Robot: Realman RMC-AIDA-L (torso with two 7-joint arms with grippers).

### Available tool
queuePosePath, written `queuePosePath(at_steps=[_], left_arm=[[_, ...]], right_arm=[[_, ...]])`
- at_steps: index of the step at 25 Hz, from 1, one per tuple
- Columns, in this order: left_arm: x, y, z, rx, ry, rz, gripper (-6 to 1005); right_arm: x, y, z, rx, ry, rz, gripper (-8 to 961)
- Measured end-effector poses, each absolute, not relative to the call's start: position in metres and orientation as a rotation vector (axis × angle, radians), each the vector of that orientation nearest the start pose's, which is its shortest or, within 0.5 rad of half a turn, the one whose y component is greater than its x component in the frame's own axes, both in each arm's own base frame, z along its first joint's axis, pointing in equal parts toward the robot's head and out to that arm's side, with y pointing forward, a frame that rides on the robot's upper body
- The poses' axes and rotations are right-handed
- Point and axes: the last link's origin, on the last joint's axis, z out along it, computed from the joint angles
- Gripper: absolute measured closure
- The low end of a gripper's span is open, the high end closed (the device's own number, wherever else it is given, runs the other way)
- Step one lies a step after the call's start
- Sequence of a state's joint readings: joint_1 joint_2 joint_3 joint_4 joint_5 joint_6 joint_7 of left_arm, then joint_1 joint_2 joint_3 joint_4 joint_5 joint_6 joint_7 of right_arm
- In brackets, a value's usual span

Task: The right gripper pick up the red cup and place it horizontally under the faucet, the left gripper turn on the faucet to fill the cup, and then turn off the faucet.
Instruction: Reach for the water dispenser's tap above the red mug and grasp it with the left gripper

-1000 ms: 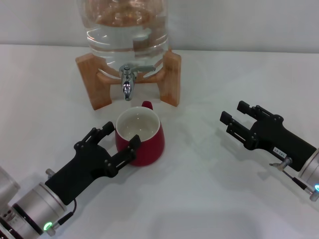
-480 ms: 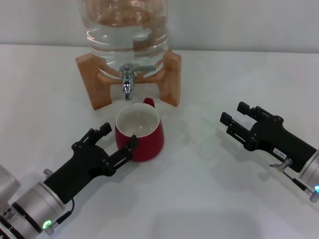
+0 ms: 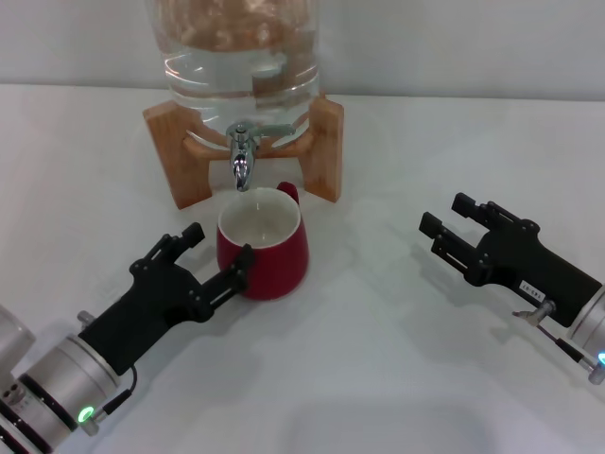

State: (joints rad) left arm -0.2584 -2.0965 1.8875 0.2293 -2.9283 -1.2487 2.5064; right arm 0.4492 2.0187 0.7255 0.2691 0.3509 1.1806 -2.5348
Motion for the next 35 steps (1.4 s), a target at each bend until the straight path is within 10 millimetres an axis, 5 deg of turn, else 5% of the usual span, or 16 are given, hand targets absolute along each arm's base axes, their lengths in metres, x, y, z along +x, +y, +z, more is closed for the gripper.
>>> queuePosePath(at_steps=[24,35], left_arm=[[-0.310,0.251,-0.064,-2.054,-0.715,-1.000,140],[-0.286,0.250,-0.047,-2.054,-0.574,-1.201,140]], right_arm=[[0.276,0.310,-0.067,-2.157,0.666,0.978,346],[0.278,0.307,-0.067,-2.153,0.670,0.978,346]])
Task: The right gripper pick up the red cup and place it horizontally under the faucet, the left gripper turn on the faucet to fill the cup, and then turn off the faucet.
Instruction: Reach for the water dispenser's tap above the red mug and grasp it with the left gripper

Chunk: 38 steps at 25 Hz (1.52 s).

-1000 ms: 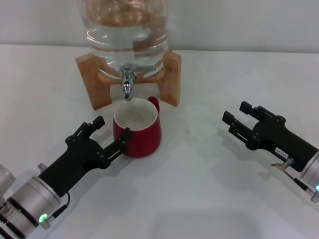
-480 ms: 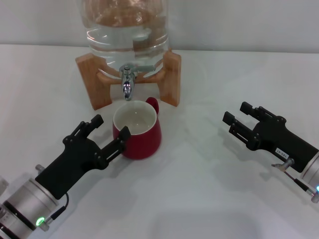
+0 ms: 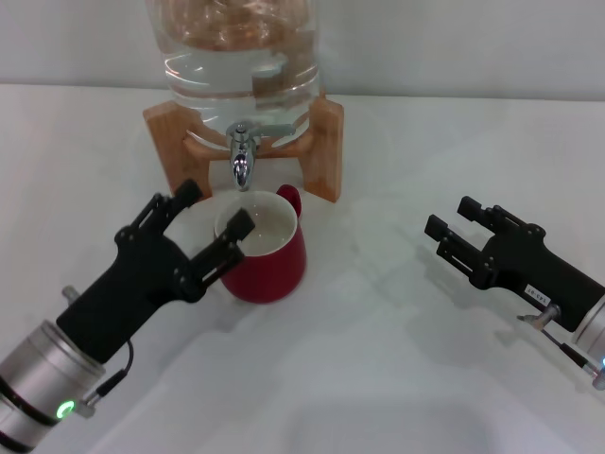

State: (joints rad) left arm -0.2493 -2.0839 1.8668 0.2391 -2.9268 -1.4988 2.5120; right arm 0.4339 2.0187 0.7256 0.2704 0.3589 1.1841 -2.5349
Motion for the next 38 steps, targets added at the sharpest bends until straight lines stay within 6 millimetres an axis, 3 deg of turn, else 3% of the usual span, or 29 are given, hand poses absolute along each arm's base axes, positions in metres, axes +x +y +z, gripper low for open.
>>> queuePosePath(at_steps=[9,19,23,28,38], left_arm=[[-0.264,0.280,-0.033,-2.183,-0.563,-1.298,140],[-0.229,0.310,-0.040,-2.445,-0.455,-1.204,140],[-0.219,0.319,-0.031,-2.484,-0.419,-1.169,140],[-0.207,0.326,-0.020,-2.579,-0.381,-1.041,140],[-0.166,0.342,0.006,-2.701,-0.398,-0.702,142]], right_arm=[[0.280,0.306,-0.067,-2.151,0.674,0.972,346],[0.282,0.311,-0.058,-2.112,0.586,0.949,346],[0.292,0.316,-0.047,-2.046,0.591,0.925,346],[0.305,0.316,-0.036,-1.975,0.614,0.908,346],[0.308,0.316,-0.034,-1.962,0.624,0.900,346]])
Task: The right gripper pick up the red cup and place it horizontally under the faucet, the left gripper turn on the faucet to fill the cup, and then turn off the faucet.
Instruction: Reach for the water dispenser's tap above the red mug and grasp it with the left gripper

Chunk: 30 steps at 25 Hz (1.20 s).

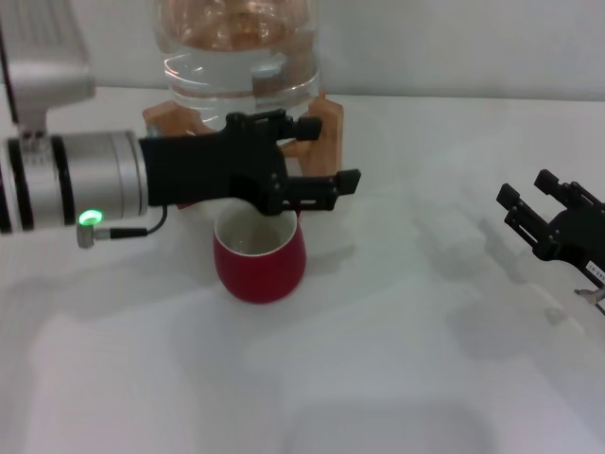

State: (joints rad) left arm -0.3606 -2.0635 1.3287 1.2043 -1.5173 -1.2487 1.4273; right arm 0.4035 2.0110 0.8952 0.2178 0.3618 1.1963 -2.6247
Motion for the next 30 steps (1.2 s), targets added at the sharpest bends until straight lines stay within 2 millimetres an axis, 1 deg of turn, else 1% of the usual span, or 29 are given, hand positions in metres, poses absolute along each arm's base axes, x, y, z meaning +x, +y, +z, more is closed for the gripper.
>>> queuePosePath(at_steps=[1,2,5,7,9,11,19,25,30], left_arm=[[-0.166,0.342,0.006,-2.701,-0.398,-0.702,142],[-0.156,0.345,0.011,-2.707,-0.388,-0.670,142],[-0.146,0.348,0.017,-2.715,-0.383,-0.609,141],[-0.137,0.354,0.021,-2.722,-0.395,-0.516,141],[-0.133,0.360,0.022,-2.721,-0.417,-0.423,142],[-0.130,0.366,0.022,-2.715,-0.442,-0.326,142],[-0.120,0.376,0.020,-2.700,-0.419,-0.221,142],[-0.121,0.378,0.019,-2.691,-0.409,-0.185,142],[-0.125,0.379,0.017,-2.684,-0.419,-0.164,142]], right_arm=[[0.308,0.316,-0.034,-1.962,0.624,0.898,346],[0.308,0.316,-0.034,-1.963,0.624,0.898,346],[0.308,0.315,-0.035,-1.965,0.625,0.898,346],[0.308,0.315,-0.036,-1.968,0.624,0.897,346],[0.308,0.315,-0.036,-1.969,0.624,0.897,346],[0.308,0.315,-0.036,-1.968,0.625,0.897,346],[0.307,0.314,-0.038,-1.975,0.626,0.897,345],[0.306,0.314,-0.039,-1.976,0.627,0.899,345],[0.305,0.314,-0.039,-1.978,0.626,0.903,345]])
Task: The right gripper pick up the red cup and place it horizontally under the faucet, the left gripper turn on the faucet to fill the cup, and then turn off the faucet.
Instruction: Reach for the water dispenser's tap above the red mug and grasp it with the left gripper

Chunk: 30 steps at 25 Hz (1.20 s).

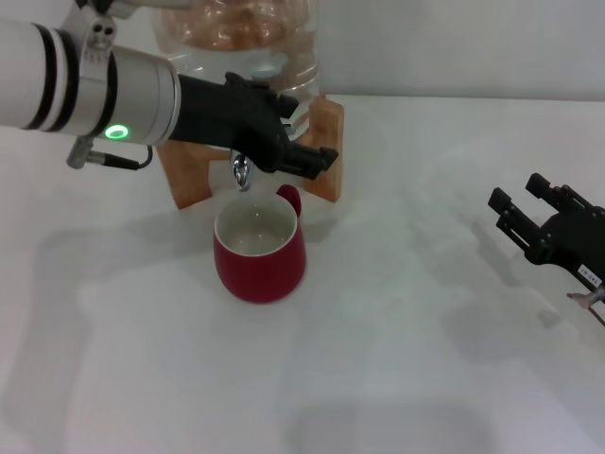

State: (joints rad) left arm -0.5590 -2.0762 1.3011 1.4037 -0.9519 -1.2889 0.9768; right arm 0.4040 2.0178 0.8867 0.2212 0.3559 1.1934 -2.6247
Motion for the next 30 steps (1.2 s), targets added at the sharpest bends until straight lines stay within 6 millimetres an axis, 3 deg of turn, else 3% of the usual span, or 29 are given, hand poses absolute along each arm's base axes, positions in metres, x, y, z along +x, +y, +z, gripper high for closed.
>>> queuePosePath(at_steps=[30], left_arm=[[-0.1302,0.3749,0.0064,-2.716,-0.423,-0.137,141]], right_arm=[[0.3063,0.3138,-0.0395,-1.976,0.632,0.897,346]])
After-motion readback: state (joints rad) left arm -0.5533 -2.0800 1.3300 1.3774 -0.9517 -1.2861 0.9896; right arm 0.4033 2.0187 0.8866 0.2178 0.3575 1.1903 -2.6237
